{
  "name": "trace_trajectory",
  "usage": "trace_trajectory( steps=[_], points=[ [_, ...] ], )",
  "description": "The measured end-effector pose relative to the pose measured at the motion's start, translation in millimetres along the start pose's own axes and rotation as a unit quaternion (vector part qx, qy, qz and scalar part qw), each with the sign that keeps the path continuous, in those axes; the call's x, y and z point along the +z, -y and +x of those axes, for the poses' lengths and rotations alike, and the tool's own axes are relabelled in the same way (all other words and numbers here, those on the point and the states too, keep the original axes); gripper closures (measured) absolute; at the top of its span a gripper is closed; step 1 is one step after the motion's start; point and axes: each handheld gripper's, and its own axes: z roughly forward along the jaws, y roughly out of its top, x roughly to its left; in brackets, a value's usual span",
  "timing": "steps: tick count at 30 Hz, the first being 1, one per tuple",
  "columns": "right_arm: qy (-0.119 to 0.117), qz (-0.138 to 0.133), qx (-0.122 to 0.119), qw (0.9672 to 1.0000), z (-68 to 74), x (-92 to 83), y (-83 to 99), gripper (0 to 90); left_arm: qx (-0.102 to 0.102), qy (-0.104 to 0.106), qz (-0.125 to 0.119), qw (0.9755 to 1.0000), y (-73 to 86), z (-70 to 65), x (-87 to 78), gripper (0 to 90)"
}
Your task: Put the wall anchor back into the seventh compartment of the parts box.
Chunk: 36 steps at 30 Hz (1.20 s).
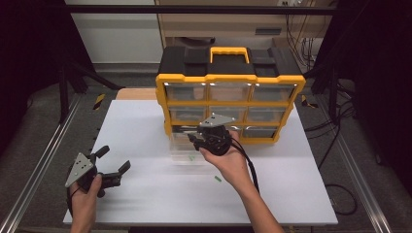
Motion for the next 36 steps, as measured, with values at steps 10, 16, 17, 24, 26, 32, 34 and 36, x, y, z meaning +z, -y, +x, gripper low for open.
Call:
trace_trajectory(
  steps=[10, 16, 17, 24, 26, 32, 34, 36],
  points=[
    [0.015, 0.018, -0.015, 0.9996, -1.9, -26.4, 12.7, 25.0, 0.003, 0.0, 0.001, 1.0, -0.2, -1.1, 0.3, 0.3],
    [0.027, 0.027, -0.002, 0.9993, -9.6, -42.9, 27.1, 17.7, 0.004, 0.0, 0.003, 1.0, -0.1, -1.6, 0.5, 0.3],
    [0.029, 0.029, 0.0, 0.9992, -10.7, -44.8, 29.8, 17.2, 0.003, -0.002, 0.002, 1.0, -0.1, -1.0, 0.0, 0.3],
    [0.037, 0.041, 0.009, 0.9984, -16.5, -54.9, 46.4, 16.0, 0.0, -0.004, 0.0, 1.0, 0.2, 1.2, -1.5, 0.3],
    [0.037, 0.047, 0.012, 0.9981, -17.2, -55.6, 50.0, 15.2, 0.001, -0.003, 0.001, 1.0, 0.3, 0.2, -0.5, 0.3],
    [0.035, 0.06, 0.019, 0.9974, -17.9, -54.3, 60.0, 14.9, 0.002, -0.002, 0.002, 1.0, 0.5, 0.0, -0.4, 0.3],
    [0.036, 0.065, 0.019, 0.9971, -18.0, -53.7, 63.3, 15.4, 0.002, -0.002, 0.001, 1.0, 0.5, 0.0, -0.3, 0.3],
    [0.038, 0.07, 0.023, 0.9965, -17.8, -52.4, 66.5, 15.6, 0.002, -0.001, 0.002, 1.0, 0.6, -0.2, 0.1, 0.3]
  ],
)
